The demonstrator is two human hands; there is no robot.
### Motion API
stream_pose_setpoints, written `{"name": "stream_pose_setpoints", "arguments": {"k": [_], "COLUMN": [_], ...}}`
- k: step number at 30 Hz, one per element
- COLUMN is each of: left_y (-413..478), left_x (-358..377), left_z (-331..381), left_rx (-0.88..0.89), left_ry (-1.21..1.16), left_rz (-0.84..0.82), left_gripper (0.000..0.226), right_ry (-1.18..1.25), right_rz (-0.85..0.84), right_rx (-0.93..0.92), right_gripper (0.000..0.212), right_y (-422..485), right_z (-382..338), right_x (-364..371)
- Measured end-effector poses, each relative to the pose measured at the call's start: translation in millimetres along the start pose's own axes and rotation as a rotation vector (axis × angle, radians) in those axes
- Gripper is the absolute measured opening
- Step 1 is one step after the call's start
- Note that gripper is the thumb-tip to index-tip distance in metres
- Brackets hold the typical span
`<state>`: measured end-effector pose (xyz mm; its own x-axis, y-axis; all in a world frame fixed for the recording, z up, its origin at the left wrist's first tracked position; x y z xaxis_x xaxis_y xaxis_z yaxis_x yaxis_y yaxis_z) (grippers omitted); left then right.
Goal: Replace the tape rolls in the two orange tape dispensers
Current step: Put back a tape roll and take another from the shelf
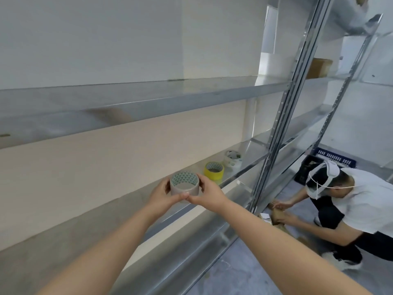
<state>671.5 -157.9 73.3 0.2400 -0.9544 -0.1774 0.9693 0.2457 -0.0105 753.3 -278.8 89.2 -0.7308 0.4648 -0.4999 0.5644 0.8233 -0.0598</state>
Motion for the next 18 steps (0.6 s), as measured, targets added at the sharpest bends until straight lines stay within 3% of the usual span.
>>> {"name": "stream_pose_setpoints", "arguments": {"k": [6,18], "left_y": [65,125], "left_x": [-3,11], "left_z": [-38,-88], "left_rx": [-0.146,-0.369], "left_ry": [0.165,0.119], "left_rz": [0.102,0.206], "left_gripper": [0.075,0.084], "right_ry": [-0.1,-0.15], "right_rz": [-0.162,-0.394], "right_rx": [0.072,0.1], "right_gripper": [0.065,0.067], "right_y": [72,147], "right_z": [47,113], "right_x": [-18,-29]}}
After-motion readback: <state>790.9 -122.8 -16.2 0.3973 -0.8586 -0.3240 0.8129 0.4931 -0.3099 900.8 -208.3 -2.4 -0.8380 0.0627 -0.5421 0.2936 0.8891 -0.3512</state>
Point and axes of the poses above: each hand's wrist, its own y-axis towards the middle knuckle, its own x-axis out of the palm, z = x × y, the point moved 6 cm from there along y, towards the middle knuckle, and after that the axes turned 13 degrees about -z, right-handed, at the moved point
